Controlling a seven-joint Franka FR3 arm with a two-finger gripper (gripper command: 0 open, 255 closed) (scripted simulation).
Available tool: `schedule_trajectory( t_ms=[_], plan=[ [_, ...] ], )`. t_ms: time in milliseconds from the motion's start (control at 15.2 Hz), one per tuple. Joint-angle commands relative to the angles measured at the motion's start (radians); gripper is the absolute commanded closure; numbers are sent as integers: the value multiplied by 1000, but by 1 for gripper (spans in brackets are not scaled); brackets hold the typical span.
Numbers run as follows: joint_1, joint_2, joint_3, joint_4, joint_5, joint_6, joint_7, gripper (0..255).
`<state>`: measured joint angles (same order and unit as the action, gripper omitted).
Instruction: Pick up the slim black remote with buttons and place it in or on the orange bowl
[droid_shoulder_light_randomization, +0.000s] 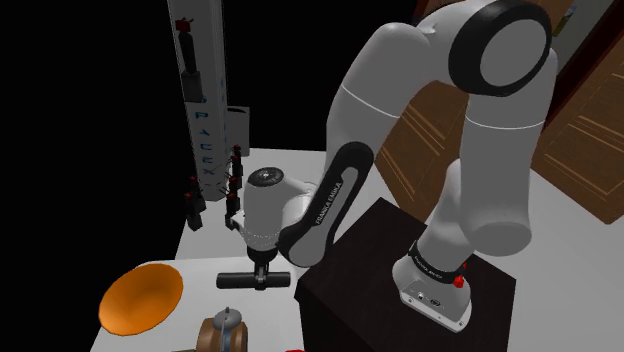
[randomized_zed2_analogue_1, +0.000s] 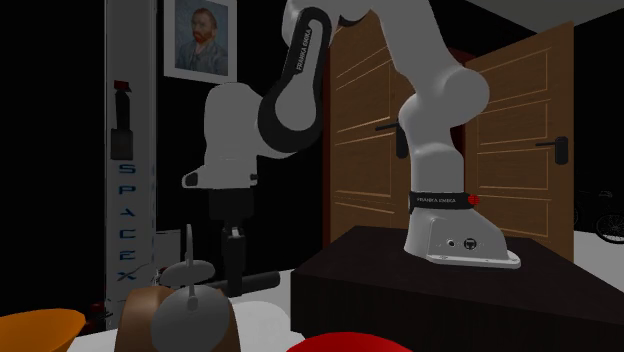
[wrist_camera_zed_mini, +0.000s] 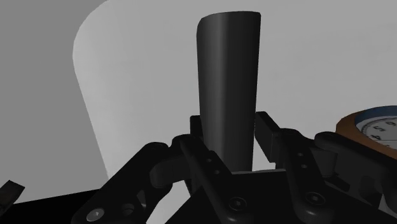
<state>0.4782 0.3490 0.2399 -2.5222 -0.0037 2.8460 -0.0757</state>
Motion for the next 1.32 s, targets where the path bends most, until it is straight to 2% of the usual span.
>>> schedule_trajectory(
  t_ms=[0,726,1254],
  plan=[
    [-11,-35,13,-7,13,-28,-8,255],
    [-44,-207,61,-25,89,-179,-52,255],
    [28,35,22,337,-25,-301,66,255]
  ],
)
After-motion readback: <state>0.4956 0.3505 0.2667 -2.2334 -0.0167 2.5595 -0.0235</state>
